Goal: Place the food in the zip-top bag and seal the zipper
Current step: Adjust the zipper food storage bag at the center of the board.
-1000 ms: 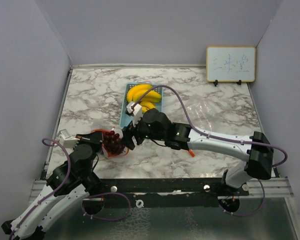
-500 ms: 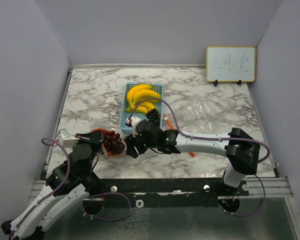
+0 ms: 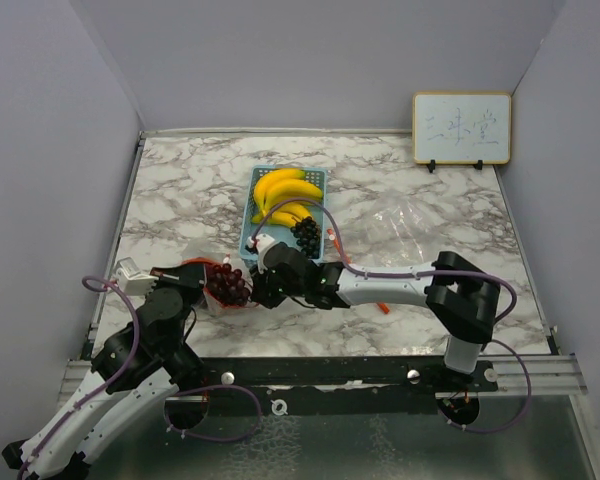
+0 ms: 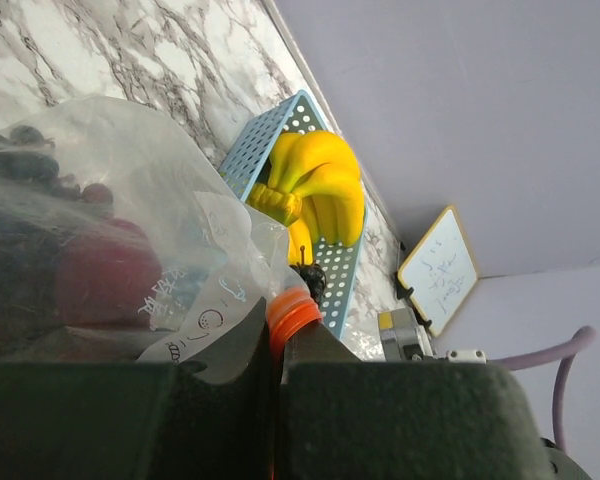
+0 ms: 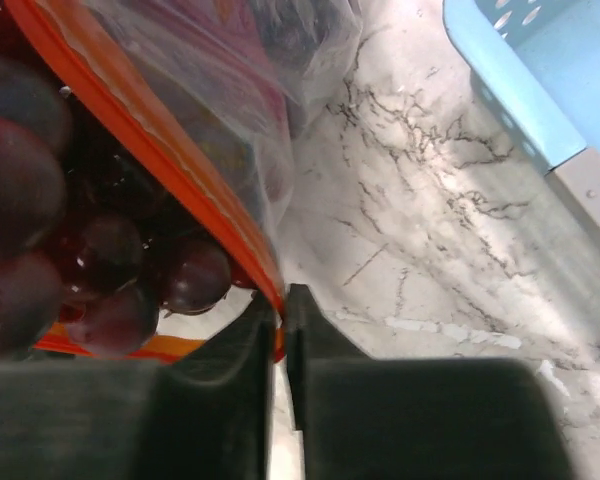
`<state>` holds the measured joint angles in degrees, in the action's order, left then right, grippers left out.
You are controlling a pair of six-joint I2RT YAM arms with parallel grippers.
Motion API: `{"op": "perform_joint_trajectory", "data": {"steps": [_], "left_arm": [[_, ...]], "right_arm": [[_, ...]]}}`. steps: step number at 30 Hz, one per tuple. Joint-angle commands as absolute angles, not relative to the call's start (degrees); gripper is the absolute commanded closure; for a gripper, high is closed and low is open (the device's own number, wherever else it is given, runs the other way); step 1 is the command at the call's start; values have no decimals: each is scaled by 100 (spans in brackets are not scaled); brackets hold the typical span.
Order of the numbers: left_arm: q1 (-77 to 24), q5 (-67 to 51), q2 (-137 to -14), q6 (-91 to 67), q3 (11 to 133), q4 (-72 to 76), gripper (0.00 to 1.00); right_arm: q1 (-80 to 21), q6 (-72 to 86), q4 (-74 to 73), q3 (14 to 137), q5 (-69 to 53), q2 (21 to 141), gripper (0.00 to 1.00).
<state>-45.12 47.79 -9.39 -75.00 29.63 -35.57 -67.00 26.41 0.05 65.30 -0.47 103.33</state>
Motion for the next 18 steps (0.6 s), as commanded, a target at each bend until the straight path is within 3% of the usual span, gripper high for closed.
{"op": "perform_joint_trajectory", "data": {"steps": [1,7,11,18], "left_arm": [[-4520,4773,-789,-7551,3171,-3362,100],[-4523,5348,-823,-7152,3463,-3760,100],[-4524,5445,-977,-6845,3757,-3820,100],[-4523,5110,-1838,-5914,4354,-3498,100]], "right_arm": [[-6666,2582,-34,6801,273,10229,98],[-6663,1754,-1140,7680,661,9342,98],[-6664,1453,-1808,8590,20,9325,98],[-6666,1344,-1873,9023,-827,9413,98]]}}
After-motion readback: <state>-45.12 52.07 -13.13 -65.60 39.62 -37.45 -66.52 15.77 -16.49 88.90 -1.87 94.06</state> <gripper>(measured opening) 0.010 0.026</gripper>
